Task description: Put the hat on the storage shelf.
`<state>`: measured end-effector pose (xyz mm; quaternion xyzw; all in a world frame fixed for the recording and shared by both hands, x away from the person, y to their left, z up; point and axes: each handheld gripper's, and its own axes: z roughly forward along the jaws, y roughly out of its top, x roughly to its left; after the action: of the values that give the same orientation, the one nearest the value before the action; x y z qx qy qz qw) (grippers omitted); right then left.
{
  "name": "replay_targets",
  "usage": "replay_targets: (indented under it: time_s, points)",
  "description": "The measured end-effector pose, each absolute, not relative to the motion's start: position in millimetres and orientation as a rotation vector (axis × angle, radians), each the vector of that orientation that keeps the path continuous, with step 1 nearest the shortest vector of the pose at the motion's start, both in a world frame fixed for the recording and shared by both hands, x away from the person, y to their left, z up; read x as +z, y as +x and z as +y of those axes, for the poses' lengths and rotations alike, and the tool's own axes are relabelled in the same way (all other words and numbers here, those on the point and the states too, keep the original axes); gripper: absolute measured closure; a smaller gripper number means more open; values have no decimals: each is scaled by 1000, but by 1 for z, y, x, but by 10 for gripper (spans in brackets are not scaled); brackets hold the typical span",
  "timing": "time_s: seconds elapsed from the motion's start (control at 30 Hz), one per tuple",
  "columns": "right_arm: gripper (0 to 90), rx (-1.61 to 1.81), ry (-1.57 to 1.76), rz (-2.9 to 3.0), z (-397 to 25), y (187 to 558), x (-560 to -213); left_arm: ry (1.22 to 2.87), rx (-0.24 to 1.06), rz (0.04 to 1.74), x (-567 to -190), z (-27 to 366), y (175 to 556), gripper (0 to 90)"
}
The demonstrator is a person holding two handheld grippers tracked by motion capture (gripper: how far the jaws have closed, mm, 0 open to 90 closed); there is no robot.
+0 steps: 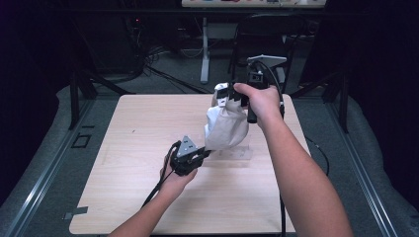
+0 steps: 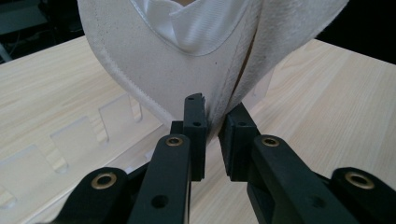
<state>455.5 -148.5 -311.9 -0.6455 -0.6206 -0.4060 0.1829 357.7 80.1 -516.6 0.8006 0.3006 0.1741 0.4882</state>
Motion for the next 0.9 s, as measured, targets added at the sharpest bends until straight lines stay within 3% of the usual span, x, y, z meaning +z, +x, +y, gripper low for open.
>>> replay_targets:
  time_s: [0.9]
  points:
    - [785,-1080,-1819,-1786,-141,456,-332,1979,426,822,-529,84,355,846]
